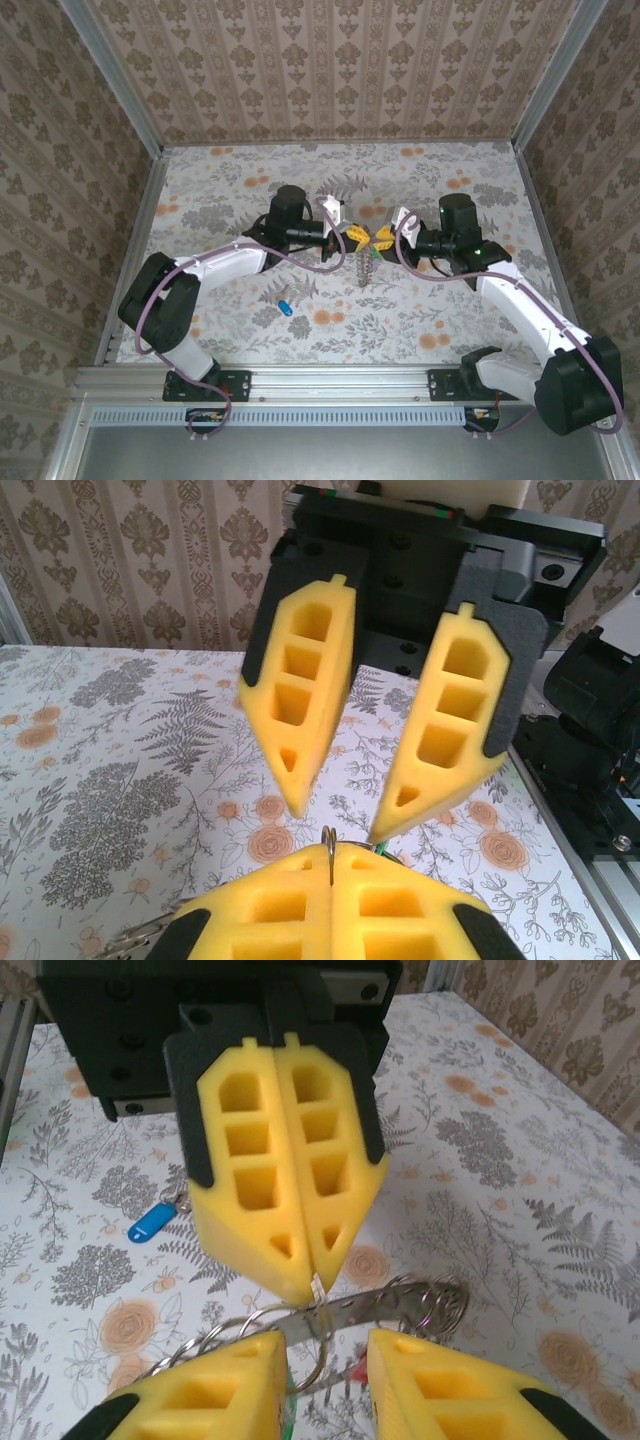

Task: Put the keys on the keyring

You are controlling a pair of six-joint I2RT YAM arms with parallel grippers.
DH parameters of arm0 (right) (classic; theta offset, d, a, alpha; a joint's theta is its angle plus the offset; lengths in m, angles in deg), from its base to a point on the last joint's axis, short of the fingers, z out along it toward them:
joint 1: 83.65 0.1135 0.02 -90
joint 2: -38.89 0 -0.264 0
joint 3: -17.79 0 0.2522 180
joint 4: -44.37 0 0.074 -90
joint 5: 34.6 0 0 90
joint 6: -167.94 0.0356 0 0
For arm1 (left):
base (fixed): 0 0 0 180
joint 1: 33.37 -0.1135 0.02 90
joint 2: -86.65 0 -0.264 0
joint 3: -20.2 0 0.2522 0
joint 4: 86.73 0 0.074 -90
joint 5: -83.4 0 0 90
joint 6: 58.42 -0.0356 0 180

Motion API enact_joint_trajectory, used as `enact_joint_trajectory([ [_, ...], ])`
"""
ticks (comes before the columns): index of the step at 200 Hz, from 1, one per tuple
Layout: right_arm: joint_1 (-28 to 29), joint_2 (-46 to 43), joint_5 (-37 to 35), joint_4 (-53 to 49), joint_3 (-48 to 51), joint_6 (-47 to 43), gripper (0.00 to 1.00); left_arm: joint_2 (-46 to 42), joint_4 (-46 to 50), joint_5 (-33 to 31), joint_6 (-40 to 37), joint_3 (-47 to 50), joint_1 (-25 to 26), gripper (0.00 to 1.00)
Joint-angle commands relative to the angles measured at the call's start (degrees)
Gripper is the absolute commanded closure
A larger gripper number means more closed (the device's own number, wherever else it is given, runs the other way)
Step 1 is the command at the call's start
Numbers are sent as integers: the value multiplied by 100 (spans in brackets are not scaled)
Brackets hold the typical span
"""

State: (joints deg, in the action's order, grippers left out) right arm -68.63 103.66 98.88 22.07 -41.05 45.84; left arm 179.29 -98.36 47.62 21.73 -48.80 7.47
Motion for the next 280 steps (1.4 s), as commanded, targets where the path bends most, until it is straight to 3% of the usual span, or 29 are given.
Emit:
enact_joint_trajectory([
  [1, -33, 163, 292, 415, -172, 228, 73, -123, -124, 136, -62, -34, 38, 100],
  [51, -30, 428, 326, 337, -246, 110, 77, -127, -154, 137, -45, -39, 56, 100],
  [67, -29, 481, 361, 303, -251, 48, 83, -128, -173, 158, -44, -30, 55, 100],
  [112, -37, 575, 398, 284, -282, -23, 81, -127, -259, 238, -42, -7, 60, 100],
  [130, -60, 632, 442, 248, -306, -69, 84, -131, -273, 268, -32, -6, 62, 100],
  [143, -70, 676, 459, 197, -348, -93, 93, -133, -302, 289, -23, 5, 58, 100],
  [178, -85, 653, 395, 67, -434, -162, 100, -167, -278, 270, -34, 42, 51, 100],
  [202, -72, 529, 254, -265, -573, -259, 100, -237, 311, 226, -317, -61, 9, 100],
  [212, -69, 480, 179, -480, -642, -324, 100, -280, 859, 96, -610, -141, 11, 91],
  [245, 83, 396, -325, -1115, -867, -574, 100, -300, 2501, -347, -1486, -577, 20, 80],
  [280, 213, 330, -551, -1361, -958, -689, 100, -302, 2943, -494, -1721, -816, 20, 71],
])
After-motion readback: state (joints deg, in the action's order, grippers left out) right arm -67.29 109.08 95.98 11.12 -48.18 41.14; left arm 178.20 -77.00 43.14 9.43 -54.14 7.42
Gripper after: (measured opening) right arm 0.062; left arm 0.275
